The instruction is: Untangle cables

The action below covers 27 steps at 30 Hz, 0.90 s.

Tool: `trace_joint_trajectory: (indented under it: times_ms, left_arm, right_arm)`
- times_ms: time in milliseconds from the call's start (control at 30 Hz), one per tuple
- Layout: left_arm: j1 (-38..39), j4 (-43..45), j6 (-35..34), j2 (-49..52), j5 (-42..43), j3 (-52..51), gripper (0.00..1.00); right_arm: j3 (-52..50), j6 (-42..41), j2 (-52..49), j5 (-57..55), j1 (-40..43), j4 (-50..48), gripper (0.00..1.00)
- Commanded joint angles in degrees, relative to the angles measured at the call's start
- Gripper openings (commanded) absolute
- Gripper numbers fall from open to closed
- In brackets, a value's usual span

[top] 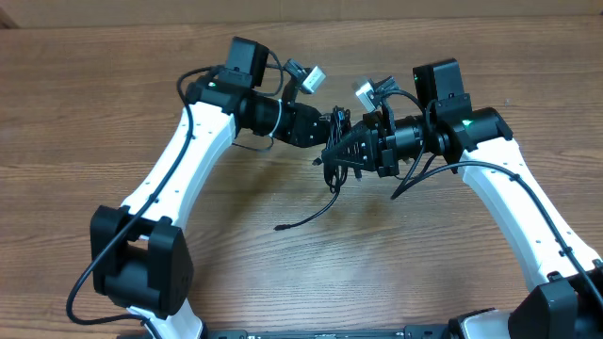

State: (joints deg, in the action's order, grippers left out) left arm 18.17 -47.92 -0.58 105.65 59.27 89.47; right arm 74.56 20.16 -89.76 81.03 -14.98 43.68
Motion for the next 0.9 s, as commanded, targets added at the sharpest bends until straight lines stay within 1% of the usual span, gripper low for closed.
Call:
trace_joint_trajectory:
  times_ms: [0,33,67,100,167,200,233,267,300,333,367,433,467,533,567,633,667,700,733,767,800,833,867]
  left_arm:
    - [1.4,0.5,-6.6,3.8,-0.7,-0.2,0.3]
    - [1.8,0.7,-7.7,4.7,-0.7,-0.2,0.29]
    - [2.2,0.7,-8.3,5.7,-0.1,-0.2,0.22]
    - [2.1,0.8,-8.3,6.5,1.6,-0.2,0.04]
    - [1.4,1.6,-8.2,6.7,2.2,-0.2,0.04]
    - [0.7,1.9,-8.2,6.7,2.0,-0.1,0.04]
    - [-0.2,1.9,-8.2,6.7,1.2,-0.1,0.04]
    - [-1.7,1.3,-8.2,6.4,-0.3,-0.1,0.05]
    - [-3.2,0.7,-8.2,6.1,-1.8,-0.1,0.04]
    - [-5.6,-0.5,-8.3,5.1,-4.5,-0.1,0.04]
    - [-7.4,-2.0,-8.2,3.9,-7.8,-0.1,0.04]
    - [-9.5,-4.4,-8.3,1.5,-13.2,-0.1,0.04]
    - [-11.1,-7.2,-8.2,-2.0,-19.6,-0.1,0.04]
    - [-11.4,-9.2,-8.2,-4.7,-23.4,-0.1,0.04]
    - [-11.4,-11.3,-8.2,-7.0,-26.2,-0.1,0.04]
    - [-11.3,-13.9,-8.3,-9.3,-29.5,-0.1,0.04]
    - [-11.3,-14.4,-8.5,-10.3,-31.0,-0.1,0.04]
    - [-11.5,-14.5,-8.9,-11.1,-31.9,-0.1,0.04]
    - [-11.9,-14.4,-9.8,-12.6,-32.1,0.0,0.04]
    - [-12.6,-14.4,-10.7,-13.6,-32.0,0.0,0.04]
    - [-13.0,-14.4,-10.9,-14.2,-32.0,0.0,0.04]
    - [-13.4,-14.6,-10.8,-15.2,-32.0,0.0,0.04]
    - [-13.4,-14.9,-10.9,-15.6,-32.0,0.0,0.04]
  right_arm:
    - [0.5,-0.6,0.0,-0.6,0.2,-0.3,0.04]
    - [0.5,-0.7,0.0,-0.6,0.2,-0.3,0.04]
    - [0.5,-0.7,0.0,-0.9,0.2,-0.3,0.04]
    - [0.5,-0.7,0.0,-1.7,0.2,-0.3,0.04]
    - [0.5,-0.7,0.0,-2.3,0.3,-0.3,0.04]
    - [0.5,-2.0,0.0,-4.2,0.7,-0.3,0.04]
    - [0.5,-5.4,0.0,-9.4,1.0,-0.3,0.04]
    - [0.5,-10.6,0.0,-17.9,1.2,-0.2,0.04]
    - [0.5,-16.6,0.0,-29.0,1.2,0.4,0.04]
    - [0.5,-22.5,0.0,-40.3,1.1,1.2,0.04]
    - [0.4,-26.8,0.0,-46.7,0.9,1.7,0.04]
    - [0.4,-31.8,0.0,-51.8,-0.1,1.7,0.04]
    - [0.4,-33.5,0.0,-54.3,-1.2,1.7,0.04]
    - [0.4,-36.2,0.0,-59.0,-2.1,2.8,0.04]
    - [0.4,-38.3,0.0,-63.4,-2.7,4.2,0.04]
    - [0.4,-38.4,0.0,-62.3,-3.3,4.9,0.04]
    - [0.4,-38.4,0.0,-57.4,-3.8,4.5,0.04]
    - [0.4,-37.2,0.0,-50.5,-4.2,3.3,0.04]
    - [0.4,-29.2,0.0,-27.2,-5.3,-0.5,0.04]
    - [0.4,-28.2,0.0,-23.2,-5.7,-1.6,0.04]
    - [0.4,-28.0,0.0,-21.6,-6.0,-2.5,0.04]
    - [0.3,-28.0,-0.1,-25.3,-6.7,-2.4,0.04]
    - [-0.3,-28.0,-0.3,-29.8,-7.2,-2.3,0.07]
